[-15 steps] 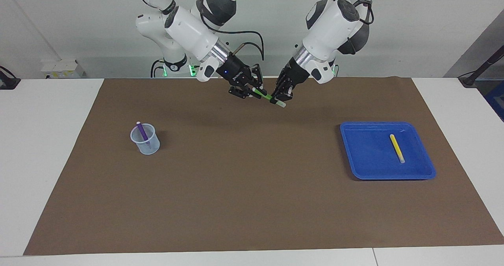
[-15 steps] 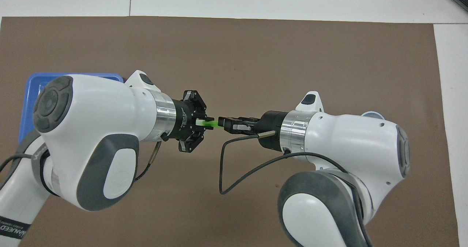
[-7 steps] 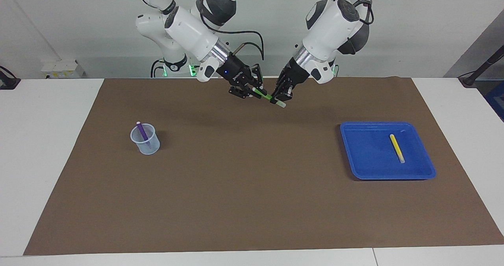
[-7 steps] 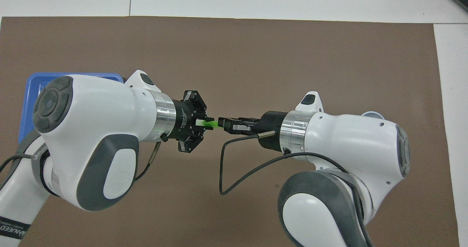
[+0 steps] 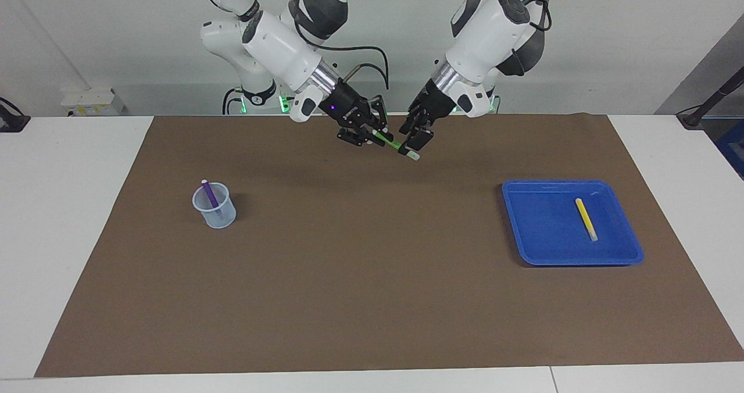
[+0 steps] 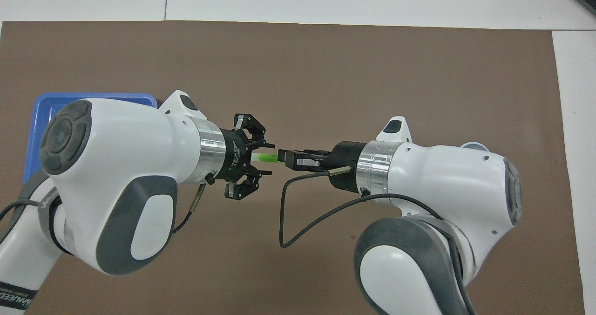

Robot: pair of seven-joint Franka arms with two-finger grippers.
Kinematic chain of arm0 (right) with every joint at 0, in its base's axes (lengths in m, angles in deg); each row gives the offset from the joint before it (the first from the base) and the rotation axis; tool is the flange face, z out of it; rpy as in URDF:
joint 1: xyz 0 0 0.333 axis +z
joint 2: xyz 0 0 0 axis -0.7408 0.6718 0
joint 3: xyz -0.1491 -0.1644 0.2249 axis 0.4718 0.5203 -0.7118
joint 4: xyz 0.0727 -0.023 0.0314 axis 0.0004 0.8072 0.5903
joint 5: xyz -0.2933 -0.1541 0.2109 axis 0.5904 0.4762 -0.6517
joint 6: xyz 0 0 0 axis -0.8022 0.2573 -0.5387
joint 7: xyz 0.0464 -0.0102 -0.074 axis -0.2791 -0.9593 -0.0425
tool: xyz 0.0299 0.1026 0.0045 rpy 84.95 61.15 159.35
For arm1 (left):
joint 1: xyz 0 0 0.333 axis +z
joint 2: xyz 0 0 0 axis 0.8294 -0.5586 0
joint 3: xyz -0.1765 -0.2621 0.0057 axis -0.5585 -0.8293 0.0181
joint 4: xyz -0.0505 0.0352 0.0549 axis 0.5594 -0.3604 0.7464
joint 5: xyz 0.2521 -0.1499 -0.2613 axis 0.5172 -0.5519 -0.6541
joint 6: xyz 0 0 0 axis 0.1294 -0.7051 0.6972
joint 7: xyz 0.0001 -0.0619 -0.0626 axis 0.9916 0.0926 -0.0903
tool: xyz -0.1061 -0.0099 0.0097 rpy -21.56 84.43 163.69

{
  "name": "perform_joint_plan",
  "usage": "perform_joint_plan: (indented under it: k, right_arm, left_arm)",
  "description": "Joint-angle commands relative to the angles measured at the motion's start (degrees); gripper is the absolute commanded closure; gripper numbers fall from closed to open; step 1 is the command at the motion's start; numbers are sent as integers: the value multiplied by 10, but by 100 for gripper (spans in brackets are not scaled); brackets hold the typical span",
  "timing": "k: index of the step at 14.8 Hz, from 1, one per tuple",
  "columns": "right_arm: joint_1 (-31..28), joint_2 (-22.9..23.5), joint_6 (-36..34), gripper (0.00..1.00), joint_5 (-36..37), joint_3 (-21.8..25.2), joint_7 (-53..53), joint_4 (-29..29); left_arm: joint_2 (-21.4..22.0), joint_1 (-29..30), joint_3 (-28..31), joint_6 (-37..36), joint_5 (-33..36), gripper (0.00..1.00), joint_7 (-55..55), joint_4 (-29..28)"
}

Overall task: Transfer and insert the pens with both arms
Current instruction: 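Grasp the green pen with the right gripper, open the left gripper, then carry the green pen to the cup while the left gripper withdraws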

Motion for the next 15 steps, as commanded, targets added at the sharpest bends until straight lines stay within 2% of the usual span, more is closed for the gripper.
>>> perform_joint_plan:
  k: [1, 5, 10, 13, 15]
  right_arm:
    - [-13, 0, -16, 100, 15, -1, -4, -1]
    - [-36, -1, -43, 100, 82, 0, -4, 0]
    - [-83, -6, -96, 100, 221, 0, -6, -1]
    - [-116, -22, -143, 100, 308, 1, -6, -3]
    - [-136, -31, -171, 100, 371, 1, -6, -4]
  left_arm:
    - [17, -1, 11, -2, -1, 0, -6, -18]
    - [22, 87, 12, -20, 1, 0, -5, -12]
    - [21, 179, 13, -10, 1, 0, -6, -13]
    - [19, 248, 12, 25, 16, 0, -6, -12]
    - [19, 263, 12, 26, 16, 0, -1, -6]
